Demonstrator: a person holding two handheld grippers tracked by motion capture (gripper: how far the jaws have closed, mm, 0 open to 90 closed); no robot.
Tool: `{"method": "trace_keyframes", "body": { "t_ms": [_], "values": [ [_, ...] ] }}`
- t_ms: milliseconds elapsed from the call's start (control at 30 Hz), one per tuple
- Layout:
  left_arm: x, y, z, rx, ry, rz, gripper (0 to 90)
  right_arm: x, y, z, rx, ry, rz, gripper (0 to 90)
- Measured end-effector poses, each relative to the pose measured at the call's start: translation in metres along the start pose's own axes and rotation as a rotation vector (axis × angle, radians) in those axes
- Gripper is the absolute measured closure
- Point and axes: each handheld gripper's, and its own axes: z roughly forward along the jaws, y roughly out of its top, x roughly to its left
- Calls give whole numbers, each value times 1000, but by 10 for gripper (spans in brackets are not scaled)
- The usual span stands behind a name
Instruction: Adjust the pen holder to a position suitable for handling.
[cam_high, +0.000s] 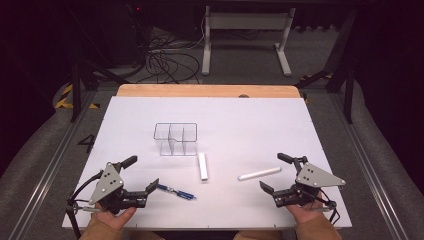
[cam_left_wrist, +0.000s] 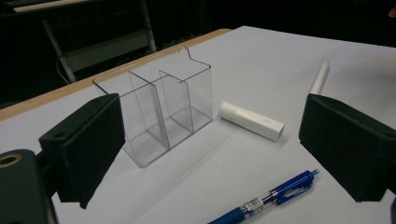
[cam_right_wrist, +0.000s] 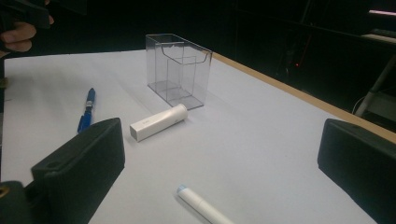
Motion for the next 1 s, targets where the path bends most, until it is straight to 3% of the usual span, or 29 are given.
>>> {"method": "trace_keyframes", "body": {
  "t_ms": [267, 600, 1000],
  "values": [
    [-1, 1, -1, 9, 13, 21, 92, -1, 0, 2, 10, 2, 16, 22],
    [-1, 1, -2, 13, 10, -2, 103, 2, 2, 4, 26, 10, 8, 51],
    [-1, 1, -2, 12, 12, -2, 113, 3, 5, 5, 38, 12, -5, 66]
  ]
}}
